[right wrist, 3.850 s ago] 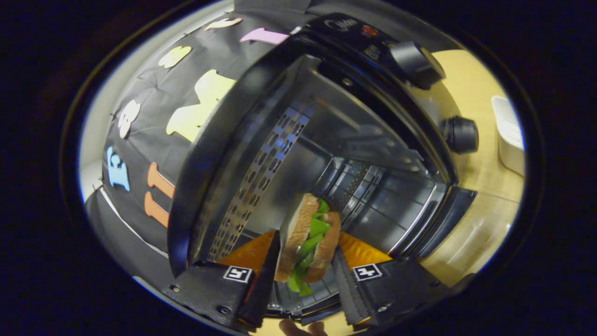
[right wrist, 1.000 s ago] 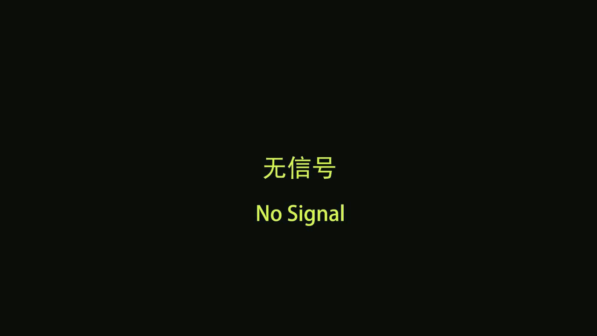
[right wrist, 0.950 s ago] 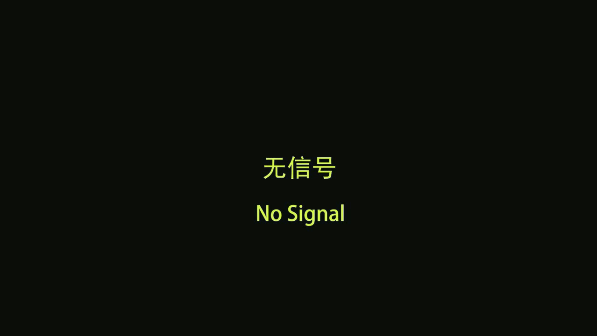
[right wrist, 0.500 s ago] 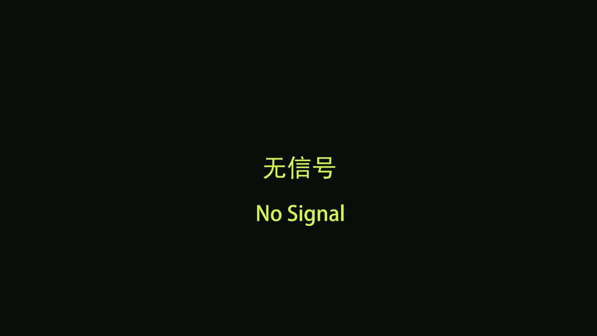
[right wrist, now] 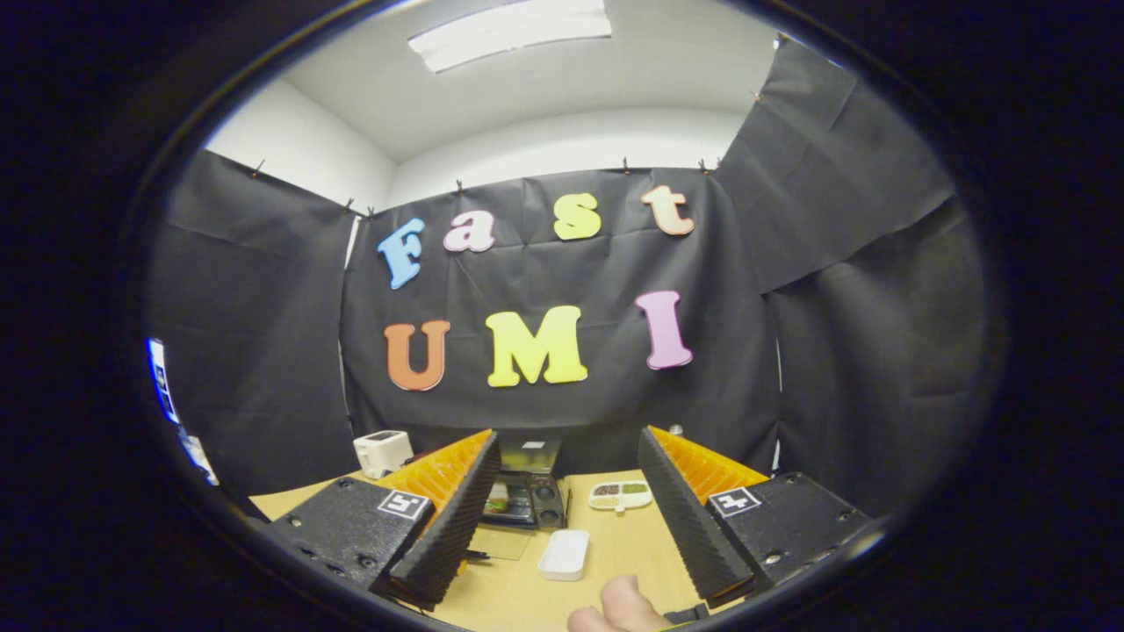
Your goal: Open the electric oven with the left hand, put the food in, and close the electric oven.
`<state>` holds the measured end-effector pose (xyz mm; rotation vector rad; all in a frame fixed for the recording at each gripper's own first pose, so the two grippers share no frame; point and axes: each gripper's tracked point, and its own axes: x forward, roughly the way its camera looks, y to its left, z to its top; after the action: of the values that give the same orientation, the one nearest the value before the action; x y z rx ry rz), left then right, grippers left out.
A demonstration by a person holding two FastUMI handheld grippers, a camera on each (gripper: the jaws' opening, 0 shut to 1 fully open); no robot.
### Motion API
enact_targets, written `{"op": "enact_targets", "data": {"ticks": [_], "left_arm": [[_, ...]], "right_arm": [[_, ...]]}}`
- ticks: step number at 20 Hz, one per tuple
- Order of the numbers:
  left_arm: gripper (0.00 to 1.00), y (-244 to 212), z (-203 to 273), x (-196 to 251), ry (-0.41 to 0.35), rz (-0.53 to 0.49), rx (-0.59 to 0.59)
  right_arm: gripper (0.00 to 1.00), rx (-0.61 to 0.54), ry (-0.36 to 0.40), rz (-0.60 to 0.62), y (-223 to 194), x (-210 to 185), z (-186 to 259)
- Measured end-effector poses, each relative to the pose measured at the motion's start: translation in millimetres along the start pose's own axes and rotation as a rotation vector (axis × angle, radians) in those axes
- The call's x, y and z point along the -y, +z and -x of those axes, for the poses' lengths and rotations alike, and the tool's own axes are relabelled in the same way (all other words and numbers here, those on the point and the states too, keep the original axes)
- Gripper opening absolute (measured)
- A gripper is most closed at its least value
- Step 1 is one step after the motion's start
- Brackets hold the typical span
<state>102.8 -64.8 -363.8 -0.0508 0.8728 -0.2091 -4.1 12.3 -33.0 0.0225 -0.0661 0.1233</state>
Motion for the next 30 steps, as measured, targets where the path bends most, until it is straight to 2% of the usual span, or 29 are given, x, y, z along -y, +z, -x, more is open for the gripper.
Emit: {"op": "enact_targets", "data": {"ticks": [3,10,18,23,30], "left_arm": [[0.93,0,-10,1,-0.002,0.026,-0.027],[0.92,4,-13,0,0.027,0.081,-0.087],[0.92,15,-4,1,0.043,0.063,-0.075],[0.92,28,5,2,0.040,0.110,-0.072],[0.92,50,19,-3,0.053,0.102,-0.049]], "right_arm": [[0.95,0.014,-0.026,-0.019,5,15,9],[0.96,0.038,-0.013,-0.019,11,24,20],[0.95,0.029,-0.036,-0.021,8,35,22],[0.96,0.022,-0.027,-0.027,5,33,20],[0.96,0.010,-0.034,-0.036,0,37,18]]}}
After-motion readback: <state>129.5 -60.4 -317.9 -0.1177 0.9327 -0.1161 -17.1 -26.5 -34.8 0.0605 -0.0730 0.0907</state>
